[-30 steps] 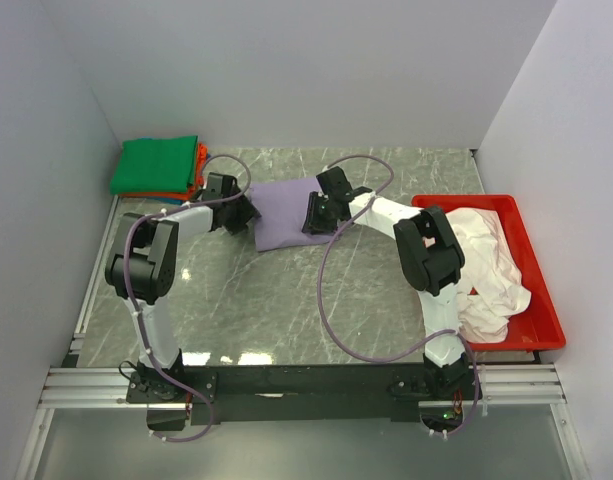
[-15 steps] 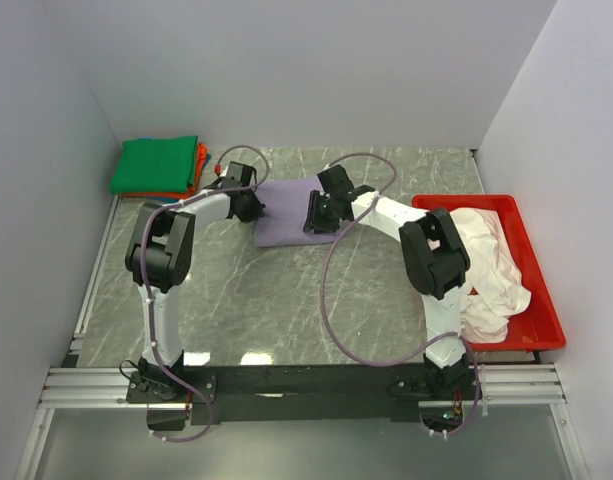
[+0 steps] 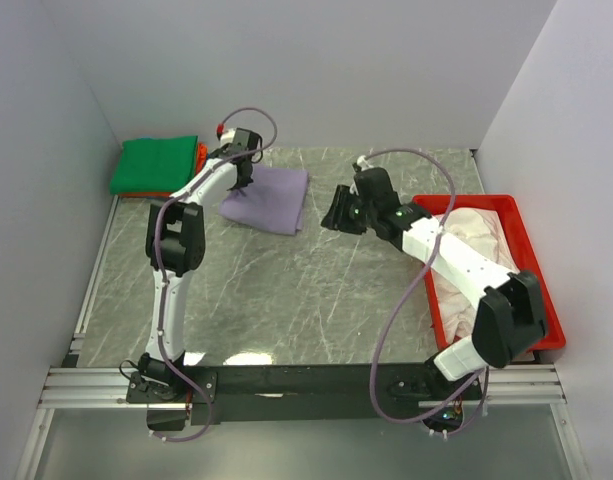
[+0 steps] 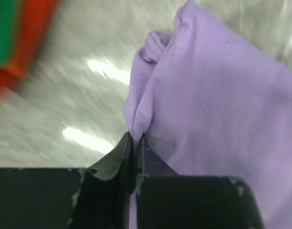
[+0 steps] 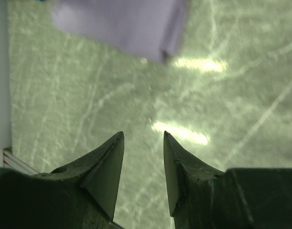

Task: Fold and stack the t-shirts
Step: Neatly place the folded tshirt to the corner

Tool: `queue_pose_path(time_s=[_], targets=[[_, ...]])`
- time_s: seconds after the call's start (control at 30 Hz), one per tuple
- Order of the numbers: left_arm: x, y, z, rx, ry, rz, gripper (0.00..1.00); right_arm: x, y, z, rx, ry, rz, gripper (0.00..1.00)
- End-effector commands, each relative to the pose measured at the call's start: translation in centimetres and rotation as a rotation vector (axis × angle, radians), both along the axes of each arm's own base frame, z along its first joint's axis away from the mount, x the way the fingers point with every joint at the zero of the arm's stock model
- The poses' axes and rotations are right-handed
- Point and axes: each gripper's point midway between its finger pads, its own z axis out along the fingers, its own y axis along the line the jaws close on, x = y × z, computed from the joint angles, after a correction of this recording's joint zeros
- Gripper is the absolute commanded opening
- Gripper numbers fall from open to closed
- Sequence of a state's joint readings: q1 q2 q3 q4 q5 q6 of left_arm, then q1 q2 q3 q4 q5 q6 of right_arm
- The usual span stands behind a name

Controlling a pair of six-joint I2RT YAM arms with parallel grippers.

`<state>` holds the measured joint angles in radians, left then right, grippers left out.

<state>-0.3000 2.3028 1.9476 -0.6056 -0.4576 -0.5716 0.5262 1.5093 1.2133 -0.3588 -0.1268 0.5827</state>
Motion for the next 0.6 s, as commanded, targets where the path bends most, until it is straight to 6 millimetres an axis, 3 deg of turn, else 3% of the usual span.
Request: queue_pose_path(time_s=[0.0, 0.23, 0.57], targets=[[1.5, 5.7, 5.1, 0.289, -0.023, 0.004, 0.0, -2.0, -1.0, -0.9, -0.021, 0.002, -0.003, 0.46], [3.1, 10.0, 10.4, 0.54, -0.073, -0.037, 0.0, -4.7, -2.2, -0.7, -0.026, -0.023, 0.005, 0.45], [5.1, 12.9, 16.4, 0.774, -0.122, -0.061, 0.0, -5.8, -3.2, -0.6, -0.035, -0.055, 0.007, 0.45]])
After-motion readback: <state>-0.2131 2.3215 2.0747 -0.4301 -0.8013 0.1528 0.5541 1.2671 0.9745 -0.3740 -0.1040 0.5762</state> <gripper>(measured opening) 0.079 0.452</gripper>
